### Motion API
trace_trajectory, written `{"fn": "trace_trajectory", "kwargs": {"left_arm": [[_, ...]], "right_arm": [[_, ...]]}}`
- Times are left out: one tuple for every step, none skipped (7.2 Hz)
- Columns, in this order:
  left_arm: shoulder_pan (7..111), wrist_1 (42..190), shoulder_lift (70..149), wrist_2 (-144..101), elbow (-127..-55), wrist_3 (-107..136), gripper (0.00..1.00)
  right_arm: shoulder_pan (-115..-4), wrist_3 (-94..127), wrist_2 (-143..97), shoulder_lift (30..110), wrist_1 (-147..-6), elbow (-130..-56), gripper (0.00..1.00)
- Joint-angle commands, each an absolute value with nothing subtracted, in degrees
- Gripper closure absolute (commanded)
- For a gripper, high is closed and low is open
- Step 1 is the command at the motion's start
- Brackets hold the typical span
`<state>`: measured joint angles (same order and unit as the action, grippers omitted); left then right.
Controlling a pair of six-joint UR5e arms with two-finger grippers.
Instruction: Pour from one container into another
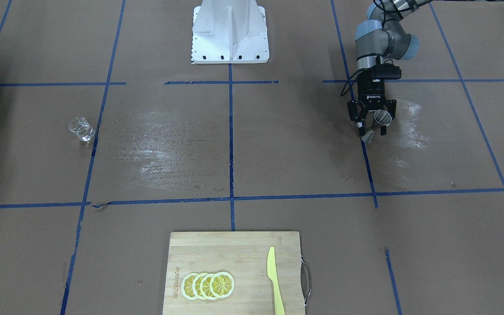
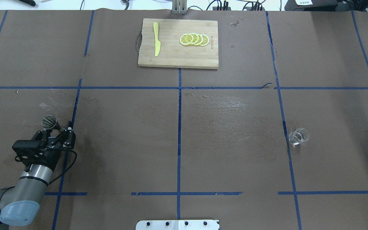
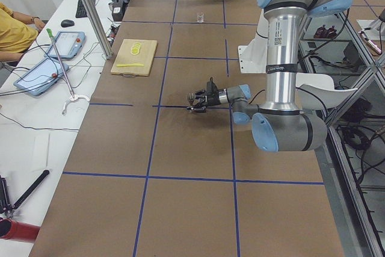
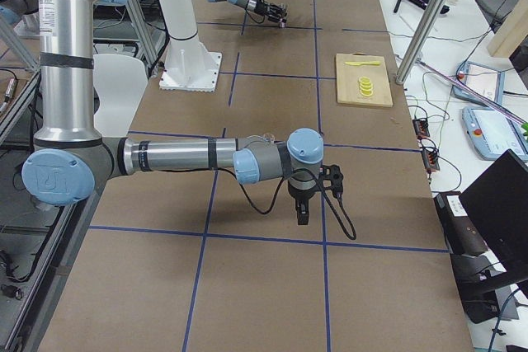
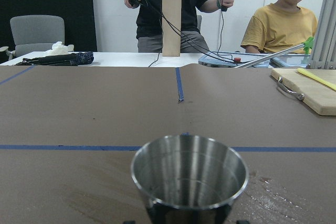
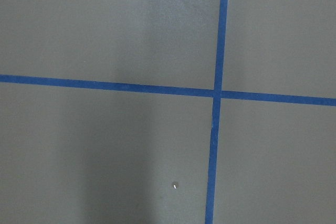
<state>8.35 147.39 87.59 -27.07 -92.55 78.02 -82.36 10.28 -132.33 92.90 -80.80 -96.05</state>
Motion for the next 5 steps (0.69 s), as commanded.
{"fn": "trace_trajectory", "kwargs": {"left_arm": [[8.35,147.57,87.54,-27.07,-92.55,78.13,0.58],[8.44,147.66,87.54,-27.07,-92.64,78.13,0.73],[8.44,147.66,87.54,-27.07,-92.64,78.13,0.86],[8.44,147.66,87.45,-27.07,-92.98,78.22,1.0],[8.52,148.18,87.36,-26.81,-93.08,78.22,1.0]], "right_arm": [[-82.35,10.28,-132.36,92.9,-80.77,-96.15,0.0],[-82.35,10.28,-132.36,92.9,-80.77,-96.24,0.0],[-82.35,10.28,-132.36,92.9,-80.77,-96.24,0.0],[-82.35,10.28,-132.36,92.9,-80.77,-96.33,0.0],[-82.35,10.28,-132.36,92.9,-80.77,-96.33,0.0]]}}
